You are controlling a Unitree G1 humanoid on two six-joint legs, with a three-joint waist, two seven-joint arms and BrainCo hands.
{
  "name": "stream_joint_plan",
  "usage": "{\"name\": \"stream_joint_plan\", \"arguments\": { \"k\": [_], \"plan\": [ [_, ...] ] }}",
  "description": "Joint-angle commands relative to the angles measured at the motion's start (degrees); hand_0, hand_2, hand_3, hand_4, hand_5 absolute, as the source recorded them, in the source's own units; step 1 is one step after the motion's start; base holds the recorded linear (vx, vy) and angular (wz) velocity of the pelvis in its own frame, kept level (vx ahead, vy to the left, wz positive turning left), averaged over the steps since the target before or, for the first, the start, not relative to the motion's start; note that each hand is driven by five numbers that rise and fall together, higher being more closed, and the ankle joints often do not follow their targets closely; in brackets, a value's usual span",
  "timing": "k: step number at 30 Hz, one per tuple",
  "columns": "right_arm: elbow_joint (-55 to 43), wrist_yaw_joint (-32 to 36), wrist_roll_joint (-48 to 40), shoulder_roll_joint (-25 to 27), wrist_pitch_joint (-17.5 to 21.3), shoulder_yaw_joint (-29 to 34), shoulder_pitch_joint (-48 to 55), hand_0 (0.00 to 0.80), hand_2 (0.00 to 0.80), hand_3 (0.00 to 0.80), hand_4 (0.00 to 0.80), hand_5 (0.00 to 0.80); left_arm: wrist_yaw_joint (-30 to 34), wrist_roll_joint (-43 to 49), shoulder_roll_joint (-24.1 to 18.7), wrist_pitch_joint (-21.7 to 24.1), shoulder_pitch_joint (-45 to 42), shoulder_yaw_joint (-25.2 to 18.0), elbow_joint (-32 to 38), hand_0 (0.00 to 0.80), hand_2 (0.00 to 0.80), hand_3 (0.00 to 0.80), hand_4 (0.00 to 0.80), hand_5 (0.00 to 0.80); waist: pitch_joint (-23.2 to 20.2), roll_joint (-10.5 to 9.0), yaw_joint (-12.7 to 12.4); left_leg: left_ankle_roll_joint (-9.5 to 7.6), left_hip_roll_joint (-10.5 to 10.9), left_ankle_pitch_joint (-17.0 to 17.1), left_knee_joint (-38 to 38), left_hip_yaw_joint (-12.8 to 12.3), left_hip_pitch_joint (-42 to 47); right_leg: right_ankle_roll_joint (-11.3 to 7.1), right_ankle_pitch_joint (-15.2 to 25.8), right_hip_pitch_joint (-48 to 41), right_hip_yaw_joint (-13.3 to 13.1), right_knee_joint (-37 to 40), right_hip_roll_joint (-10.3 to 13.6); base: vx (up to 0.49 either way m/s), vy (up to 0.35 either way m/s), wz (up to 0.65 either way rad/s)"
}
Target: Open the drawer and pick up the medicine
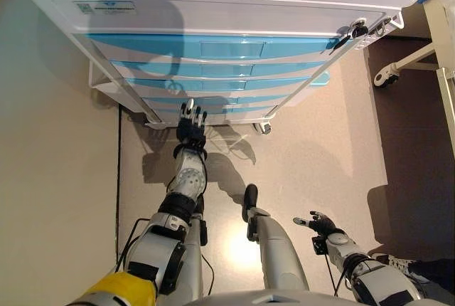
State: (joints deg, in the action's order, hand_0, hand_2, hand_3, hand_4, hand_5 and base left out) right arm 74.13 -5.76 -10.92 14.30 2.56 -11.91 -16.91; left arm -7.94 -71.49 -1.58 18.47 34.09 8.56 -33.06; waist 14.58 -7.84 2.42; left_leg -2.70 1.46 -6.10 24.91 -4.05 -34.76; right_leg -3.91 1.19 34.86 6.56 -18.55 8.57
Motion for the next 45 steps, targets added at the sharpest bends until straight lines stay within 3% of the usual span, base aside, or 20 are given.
{"name": "stream_joint_plan", "arguments": {
  "k": [1,17,32,45],
  "plan": [
    [0.8,-0.7,-1.4,4.0,0.0,-1.4,2.0,0.0,0.0,0.0,0.0,0.0,0.2,1.0,1.6,2.4,1.0,0.9,4.3,0.0,0.0,0.0,0.0,0.0,-3.5,2.78,0.3,0.74,1.1,-3.7,0.0,0.5,-0.9,-1.09,-3.1,2.3,-0.5,-4.7,-0.2,0.0,0.0,0.0],
    [1.7,0.5,-0.3,5.2,-0.9,-1.9,2.1,0.0,0.0,0.0,0.0,0.0,3.4,-2.8,2.5,-0.2,-0.1,8.5,19.5,0.0,0.0,0.0,0.0,0.0,-4.3,4.02,0.6,0.76,0.7,-4.7,5.1,1.1,-4.4,-0.16,-5.4,6.0,0.4,-11.4,0.1,-0.009,-0.037,0.05],
    [1.8,2.3,1.3,6.0,-0.5,-2.5,2.9,0.0,0.0,0.0,0.0,0.0,6.4,-2.8,1.0,-2.4,0.9,10.4,21.0,0.0,0.0,0.0,0.0,0.0,-6.3,4.27,0.9,0.81,0.0,-4.5,6.2,1.5,-6.9,0.37,-6.1,8.7,0.8,-13.7,-0.1,-0.005,-0.008,0.0],
    [1.7,2.4,1.8,6.2,0.3,-3.3,3.0,0.0,0.0,0.0,0.0,0.0,4.0,-1.1,2.0,1.9,8.3,7.4,19.9,0.0,0.0,0.0,0.0,0.0,-7.8,3.81,1.9,0.65,-0.2,-2.9,2.8,2.3,-7.1,-0.35,-4.3,8.6,1.5,-10.3,-0.5,0.002,-0.001,0.0]
  ]
}}
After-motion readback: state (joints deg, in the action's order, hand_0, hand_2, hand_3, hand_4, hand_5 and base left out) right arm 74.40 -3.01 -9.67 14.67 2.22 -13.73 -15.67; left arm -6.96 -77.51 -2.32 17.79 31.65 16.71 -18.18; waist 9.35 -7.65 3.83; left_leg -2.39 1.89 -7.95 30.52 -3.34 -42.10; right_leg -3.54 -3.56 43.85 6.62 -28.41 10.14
